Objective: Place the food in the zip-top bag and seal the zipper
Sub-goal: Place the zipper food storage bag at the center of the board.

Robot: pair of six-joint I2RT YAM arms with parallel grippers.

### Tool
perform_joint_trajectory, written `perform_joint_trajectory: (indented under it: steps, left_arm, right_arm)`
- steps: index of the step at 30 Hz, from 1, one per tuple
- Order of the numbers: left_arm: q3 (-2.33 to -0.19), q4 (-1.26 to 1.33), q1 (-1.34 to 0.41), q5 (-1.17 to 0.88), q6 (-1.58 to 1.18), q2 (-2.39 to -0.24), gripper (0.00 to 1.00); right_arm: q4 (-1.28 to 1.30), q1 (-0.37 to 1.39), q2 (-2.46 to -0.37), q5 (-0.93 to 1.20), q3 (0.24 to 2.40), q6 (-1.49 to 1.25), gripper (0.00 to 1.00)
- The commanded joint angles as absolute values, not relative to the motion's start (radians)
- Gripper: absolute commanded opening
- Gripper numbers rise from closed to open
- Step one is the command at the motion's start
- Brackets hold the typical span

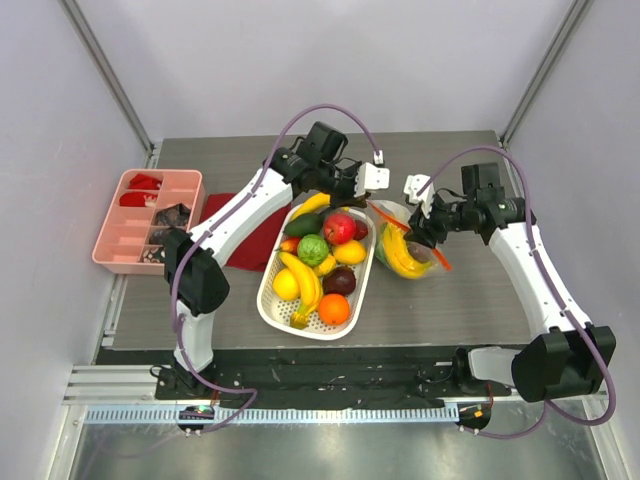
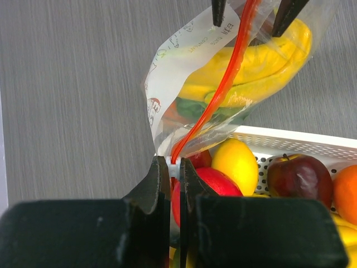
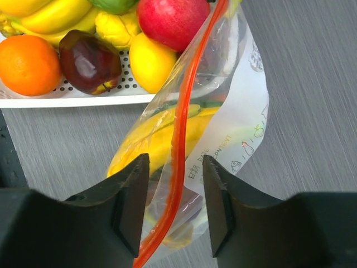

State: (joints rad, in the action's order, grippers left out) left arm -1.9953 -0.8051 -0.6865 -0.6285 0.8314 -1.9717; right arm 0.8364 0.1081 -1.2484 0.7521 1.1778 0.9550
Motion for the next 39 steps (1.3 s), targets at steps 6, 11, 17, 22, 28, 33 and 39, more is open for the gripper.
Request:
perform_joint_trajectory:
  steps: [6,11,17,22,28,33,39]
  left_arm:
    - [-2.071,-0.778,-0.653,-0.65,0.746,-1.967,0.0]
    - [-2.039,-0.792,-0.641,-0.653,0.767,-1.948,0.0]
    - [-2.016,-0.824,-0.615,-0.643,0.819,-1.94,0.04]
    - [-2.006,-0.813,-0.609,-0.646,0.807,-1.93,0.19]
    - [-2.01,-0.752,-0.609,-0.664,0.694,-1.89,0.94]
    - [-1.953,-0.664,-0.603,-0.647,0.589,-1.818,1.0]
    - [-1.91,-0.63,-0.56,-0.63,0.483,-1.795,1.0]
  right_arm:
    - [0.859,0.138,-1.236,0.726,1.144,1.0,0.02]
    - [0.857,0.135,-1.207,0.655,1.157,1.005,0.01]
    - [0.893,0.083,-1.2,0.653,1.184,1.031,0.01]
    - [0.896,0.054,-1.193,0.65,1.21,1.045,0.01]
    - [0.876,-0.052,-1.23,0.652,1.273,1.086,0.01]
    - [0.835,-0.15,-1.317,0.701,1.377,1.138,0.01]
    - [0.782,-0.187,-1.419,0.724,1.529,1.195,0.01]
